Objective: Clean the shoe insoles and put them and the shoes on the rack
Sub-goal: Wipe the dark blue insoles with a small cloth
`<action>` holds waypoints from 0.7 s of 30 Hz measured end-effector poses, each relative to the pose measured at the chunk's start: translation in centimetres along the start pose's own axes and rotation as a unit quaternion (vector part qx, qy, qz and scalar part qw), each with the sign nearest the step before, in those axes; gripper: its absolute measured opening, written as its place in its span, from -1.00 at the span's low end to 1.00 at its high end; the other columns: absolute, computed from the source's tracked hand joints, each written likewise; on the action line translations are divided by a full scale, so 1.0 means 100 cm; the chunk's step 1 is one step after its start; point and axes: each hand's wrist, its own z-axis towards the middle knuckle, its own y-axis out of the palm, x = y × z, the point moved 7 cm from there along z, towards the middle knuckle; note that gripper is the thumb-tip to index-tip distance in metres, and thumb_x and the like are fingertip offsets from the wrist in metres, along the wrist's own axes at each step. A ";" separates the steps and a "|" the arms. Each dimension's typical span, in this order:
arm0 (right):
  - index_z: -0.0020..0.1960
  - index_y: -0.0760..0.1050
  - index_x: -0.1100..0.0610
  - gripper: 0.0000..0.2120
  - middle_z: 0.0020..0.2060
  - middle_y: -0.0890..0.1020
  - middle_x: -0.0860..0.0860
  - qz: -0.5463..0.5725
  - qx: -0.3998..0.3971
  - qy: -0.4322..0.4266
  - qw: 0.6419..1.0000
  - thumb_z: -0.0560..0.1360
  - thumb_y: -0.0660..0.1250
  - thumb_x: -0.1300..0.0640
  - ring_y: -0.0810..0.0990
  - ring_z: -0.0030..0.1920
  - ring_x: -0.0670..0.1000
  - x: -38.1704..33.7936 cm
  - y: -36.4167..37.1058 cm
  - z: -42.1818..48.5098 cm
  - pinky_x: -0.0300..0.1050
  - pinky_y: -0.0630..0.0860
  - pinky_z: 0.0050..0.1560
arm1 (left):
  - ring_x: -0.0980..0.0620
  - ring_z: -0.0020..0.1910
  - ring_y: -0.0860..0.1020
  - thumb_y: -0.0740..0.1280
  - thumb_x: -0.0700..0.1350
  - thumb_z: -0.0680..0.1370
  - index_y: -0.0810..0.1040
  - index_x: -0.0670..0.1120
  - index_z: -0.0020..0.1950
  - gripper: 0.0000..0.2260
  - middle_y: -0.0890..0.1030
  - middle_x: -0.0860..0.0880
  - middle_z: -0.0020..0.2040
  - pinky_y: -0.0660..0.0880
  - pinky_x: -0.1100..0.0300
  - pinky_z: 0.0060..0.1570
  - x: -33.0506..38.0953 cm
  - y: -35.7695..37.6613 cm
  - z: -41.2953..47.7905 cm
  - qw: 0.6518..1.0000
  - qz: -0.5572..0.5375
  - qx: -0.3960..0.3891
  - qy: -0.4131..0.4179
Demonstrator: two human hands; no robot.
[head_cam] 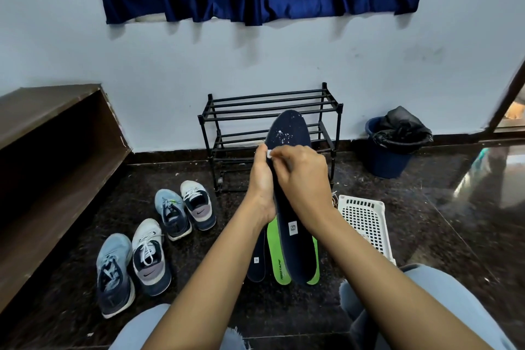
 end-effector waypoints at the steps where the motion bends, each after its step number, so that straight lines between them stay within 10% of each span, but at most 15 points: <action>1: -0.08 0.65 0.08 -0.80 -0.24 0.67 0.04 0.007 -0.004 -0.003 1.000 0.42 0.26 0.13 0.58 -0.19 0.08 -0.002 0.001 -0.004 -0.07 0.47 -0.14 | 0.02 -0.16 0.66 0.02 0.23 0.63 0.64 -0.10 0.01 -0.47 0.70 -0.06 -0.11 0.57 0.18 -0.09 0.002 -0.001 0.001 1.000 -0.004 -0.001 -0.004; 8: -0.13 0.64 0.11 -0.84 -0.29 0.66 0.05 -0.005 0.011 -0.017 1.000 0.41 0.29 0.16 0.57 -0.23 0.10 -0.005 -0.002 -0.001 -0.09 0.41 -0.19 | 0.03 -0.09 0.68 0.04 0.20 0.64 0.64 -0.10 0.01 -0.50 0.71 -0.05 -0.10 0.60 0.19 -0.06 -0.002 -0.001 0.002 1.000 -0.017 0.010 0.018; 13: -0.10 0.64 0.11 -0.88 -0.26 0.67 0.07 0.008 0.023 0.013 1.000 0.42 0.33 0.19 0.59 -0.21 0.10 0.006 -0.005 0.006 -0.05 0.50 -0.16 | -0.19 0.23 0.57 0.09 0.28 0.59 0.66 -0.09 0.12 -0.46 0.65 -0.17 0.16 0.40 -0.18 0.34 -0.013 0.007 -0.001 0.999 -0.032 -0.008 -0.005; 21: -0.11 0.65 0.09 -0.83 -0.28 0.66 0.04 0.008 -0.006 -0.024 1.000 0.41 0.29 0.16 0.58 -0.22 0.08 -0.004 0.003 -0.008 -0.09 0.45 -0.17 | 0.08 -0.20 0.67 0.04 0.18 0.65 0.64 -0.06 -0.13 -0.51 0.70 0.01 -0.21 0.56 0.23 -0.14 -0.003 -0.004 0.003 0.999 -0.018 0.009 0.027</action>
